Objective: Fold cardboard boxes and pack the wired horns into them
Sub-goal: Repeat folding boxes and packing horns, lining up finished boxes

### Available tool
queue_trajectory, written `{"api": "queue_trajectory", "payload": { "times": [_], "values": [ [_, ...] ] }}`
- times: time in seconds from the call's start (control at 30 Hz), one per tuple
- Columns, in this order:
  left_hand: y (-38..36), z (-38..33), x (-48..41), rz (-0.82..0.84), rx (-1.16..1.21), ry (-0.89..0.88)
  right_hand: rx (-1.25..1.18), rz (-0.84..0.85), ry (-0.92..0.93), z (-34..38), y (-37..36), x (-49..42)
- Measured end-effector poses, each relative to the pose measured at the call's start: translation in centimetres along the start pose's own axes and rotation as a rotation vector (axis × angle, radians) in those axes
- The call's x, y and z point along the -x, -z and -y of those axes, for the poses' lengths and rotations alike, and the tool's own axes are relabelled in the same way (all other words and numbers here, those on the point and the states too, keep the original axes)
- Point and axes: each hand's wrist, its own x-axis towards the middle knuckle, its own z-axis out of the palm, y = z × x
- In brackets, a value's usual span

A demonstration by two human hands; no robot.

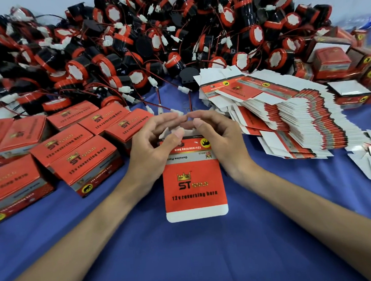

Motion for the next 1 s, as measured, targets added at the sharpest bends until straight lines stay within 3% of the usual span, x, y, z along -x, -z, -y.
{"api": "queue_trajectory", "payload": {
  "times": [0.4, 0.67, 0.83, 1.0],
  "values": [
    [-0.1, -0.1, 0.1, 0.091, 0.076, 0.049, -0.019, -0.028, -0.234, -0.1, 0.1, -0.3],
    [0.1, 0.0, 0.1, 0.022, 0.055, 0.017, -0.174, 0.355, -0.298, -0.2, 0.6, -0.2],
    [0.2, -0.1, 0.2, 0.052, 0.056, 0.058, -0.082, 0.093, -0.272, -0.2, 0.0, 0.0],
    [-0.2, -0.6, -1.5, 0.171, -0.051, 0.133, 0.025, 0.087, -0.149, 0.5, -0.3, 0.3]
  ]
}}
